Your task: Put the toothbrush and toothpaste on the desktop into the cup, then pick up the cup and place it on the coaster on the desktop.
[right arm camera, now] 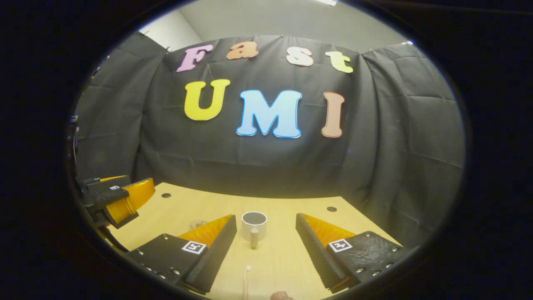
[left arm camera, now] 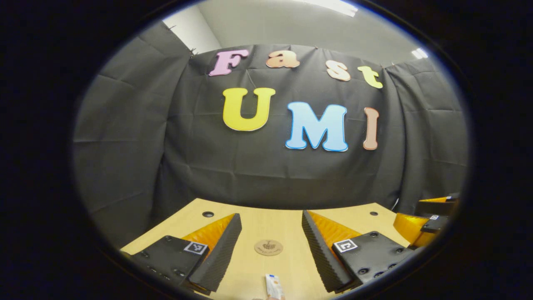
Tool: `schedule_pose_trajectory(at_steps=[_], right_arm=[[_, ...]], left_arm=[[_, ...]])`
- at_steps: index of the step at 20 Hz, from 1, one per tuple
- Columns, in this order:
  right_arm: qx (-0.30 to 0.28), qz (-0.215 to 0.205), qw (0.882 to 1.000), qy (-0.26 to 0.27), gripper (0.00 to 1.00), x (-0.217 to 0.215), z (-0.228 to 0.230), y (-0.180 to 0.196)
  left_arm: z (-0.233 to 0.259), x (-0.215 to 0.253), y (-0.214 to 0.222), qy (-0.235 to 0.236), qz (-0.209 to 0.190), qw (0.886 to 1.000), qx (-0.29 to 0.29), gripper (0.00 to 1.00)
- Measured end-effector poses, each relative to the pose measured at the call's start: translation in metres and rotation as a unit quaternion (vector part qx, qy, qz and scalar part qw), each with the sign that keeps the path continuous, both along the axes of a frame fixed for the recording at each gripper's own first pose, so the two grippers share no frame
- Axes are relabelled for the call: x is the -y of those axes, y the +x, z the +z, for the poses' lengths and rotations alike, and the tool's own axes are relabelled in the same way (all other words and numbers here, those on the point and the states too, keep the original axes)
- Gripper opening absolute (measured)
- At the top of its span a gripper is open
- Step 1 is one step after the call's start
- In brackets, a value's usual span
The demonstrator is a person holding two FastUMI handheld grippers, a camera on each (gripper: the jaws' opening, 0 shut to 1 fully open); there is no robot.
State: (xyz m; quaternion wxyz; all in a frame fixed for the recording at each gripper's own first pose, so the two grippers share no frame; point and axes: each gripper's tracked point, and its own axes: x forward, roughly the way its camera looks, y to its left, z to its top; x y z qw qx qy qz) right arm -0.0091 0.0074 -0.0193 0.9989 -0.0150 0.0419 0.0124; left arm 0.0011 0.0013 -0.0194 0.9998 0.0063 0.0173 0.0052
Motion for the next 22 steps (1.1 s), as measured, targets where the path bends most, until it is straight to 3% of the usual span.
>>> schedule_pose_trajectory(at_steps=[6, 11, 16, 22], right_arm=[[-0.079, 0.009, 0.997, 0.003, 0.91, -0.006, -0.036, 0.005], [-0.185, 0.017, 0.983, 0.001, 0.91, -0.015, -0.088, 0.005], [-0.294, 0.026, 0.955, 0.005, 0.92, -0.024, -0.142, -0.004], [-0.421, 0.033, 0.906, 0.016, 0.92, -0.03, -0.201, -0.014]], left_arm=[[-0.061, 0.0, 0.01, -0.015, -0.004, 0.995, -0.102, 0.94], [-0.122, 0.004, 0.015, -0.019, -0.007, 0.977, -0.214, 0.94], [-0.191, 0.008, 0.006, -0.019, -0.004, 0.938, -0.346, 0.94], [-0.247, 0.001, -0.001, -0.014, 0.002, 0.891, -0.454, 0.94]])
